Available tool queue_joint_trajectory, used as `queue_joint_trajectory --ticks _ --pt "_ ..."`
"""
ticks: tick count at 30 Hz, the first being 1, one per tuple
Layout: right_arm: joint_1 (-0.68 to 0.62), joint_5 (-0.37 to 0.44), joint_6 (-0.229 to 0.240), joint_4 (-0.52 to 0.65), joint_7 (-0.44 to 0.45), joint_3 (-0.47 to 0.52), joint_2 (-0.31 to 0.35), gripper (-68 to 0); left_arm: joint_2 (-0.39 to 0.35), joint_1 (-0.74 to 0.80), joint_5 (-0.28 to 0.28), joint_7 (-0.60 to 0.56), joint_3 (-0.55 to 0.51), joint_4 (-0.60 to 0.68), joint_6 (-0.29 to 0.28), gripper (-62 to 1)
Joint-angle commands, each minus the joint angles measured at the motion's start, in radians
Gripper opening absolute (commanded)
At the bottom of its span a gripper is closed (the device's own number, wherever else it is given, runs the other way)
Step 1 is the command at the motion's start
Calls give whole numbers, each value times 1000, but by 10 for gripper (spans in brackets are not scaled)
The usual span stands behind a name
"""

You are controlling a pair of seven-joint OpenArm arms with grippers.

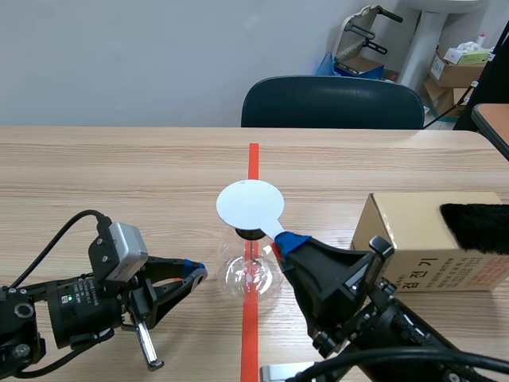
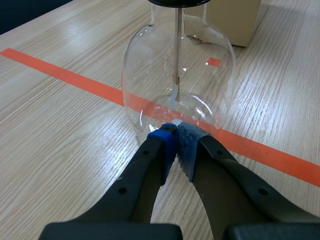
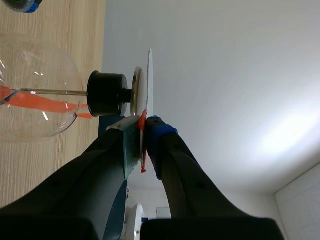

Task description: Do the electroscope experiment

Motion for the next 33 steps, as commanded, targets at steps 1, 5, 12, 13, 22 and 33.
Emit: queue_joint_trajectory --ticks 1,5,12,13,22,33 --pt "-2 6 -14 24 -5 3 11 -665 2 0 -6 -17 -5 18 -2 -582" --pt "-2 6 -14 24 -5 3 11 -665 2 0 -6 -17 -5 18 -2 -582" --pt "-2 6 -14 24 -5 3 11 -665 2 0 -6 -17 -5 18 -2 -582" --pt "-2 6 -14 24 -10 3 11 -665 2 0 -6 -17 -5 18 -2 -582" --pt "-2 7 -14 24 -183 3 11 -665 2 0 -6 -17 -5 18 -2 -582" --pt "-2 7 -14 24 -472 3 11 -665 2 0 -6 -18 -5 18 -2 -582"
